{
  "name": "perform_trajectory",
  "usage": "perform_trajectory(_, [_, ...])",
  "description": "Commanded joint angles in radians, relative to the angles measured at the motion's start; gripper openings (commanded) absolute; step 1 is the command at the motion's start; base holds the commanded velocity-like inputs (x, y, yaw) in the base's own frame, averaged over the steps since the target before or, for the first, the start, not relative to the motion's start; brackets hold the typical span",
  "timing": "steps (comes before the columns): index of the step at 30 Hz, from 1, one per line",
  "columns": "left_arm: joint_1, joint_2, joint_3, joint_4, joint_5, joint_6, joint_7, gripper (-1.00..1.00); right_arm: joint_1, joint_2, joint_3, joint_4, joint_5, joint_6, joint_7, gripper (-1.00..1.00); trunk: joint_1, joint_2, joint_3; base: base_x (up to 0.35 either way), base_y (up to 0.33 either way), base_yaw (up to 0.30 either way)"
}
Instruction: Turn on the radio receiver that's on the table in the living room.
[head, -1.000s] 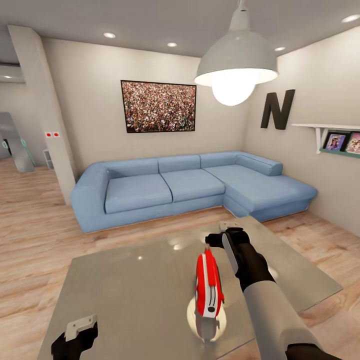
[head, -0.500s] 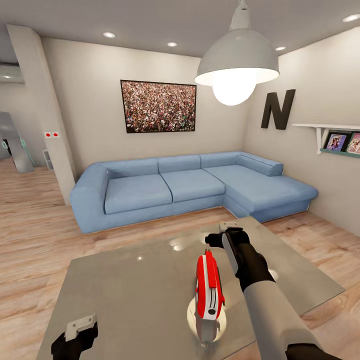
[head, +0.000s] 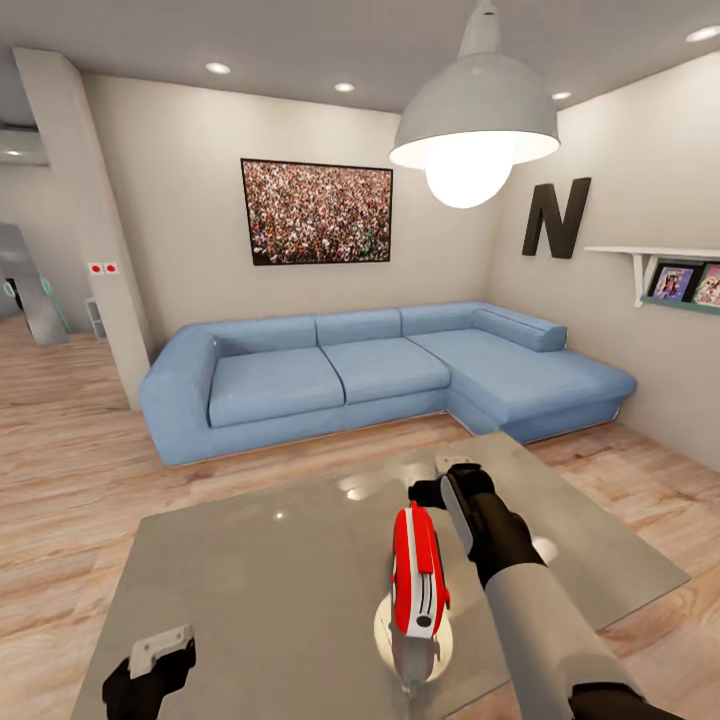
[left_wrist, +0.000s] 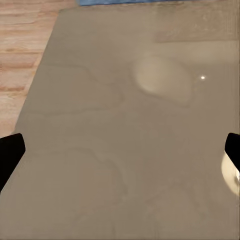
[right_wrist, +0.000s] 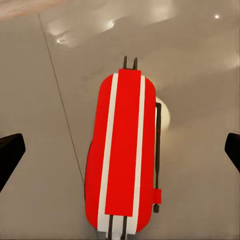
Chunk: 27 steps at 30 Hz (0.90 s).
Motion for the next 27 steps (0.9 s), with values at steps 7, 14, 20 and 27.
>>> perform_trajectory(7, [0.000,-0.001,0.001,0.001,-0.002,-0.023,0.008,1.00,0.000,0.000,-0.002,0.031,0.000,0.000,0.001,1.00,0.027,-0.049,-0.022,0.000,0.000,0.000])
perform_trajectory(14, [0.000,-0.002,0.001,0.001,-0.005,-0.025,0.011,1.00,0.000,0.000,-0.003,0.039,0.000,0.000,0.004,1.00,0.054,-0.098,-0.044,0.000,0.000,0.000])
perform_trajectory(20, [0.000,-0.002,0.001,0.001,-0.006,-0.025,0.011,1.00,0.000,0.000,-0.003,0.040,0.000,0.000,0.004,1.00,0.077,-0.140,-0.063,0.000,0.000,0.000])
perform_trajectory(27, [0.000,-0.002,0.000,0.001,-0.007,-0.024,0.011,1.00,0.000,0.000,-0.003,0.040,0.000,0.000,0.003,1.00,0.104,-0.189,-0.085,0.000,0.000,0.000])
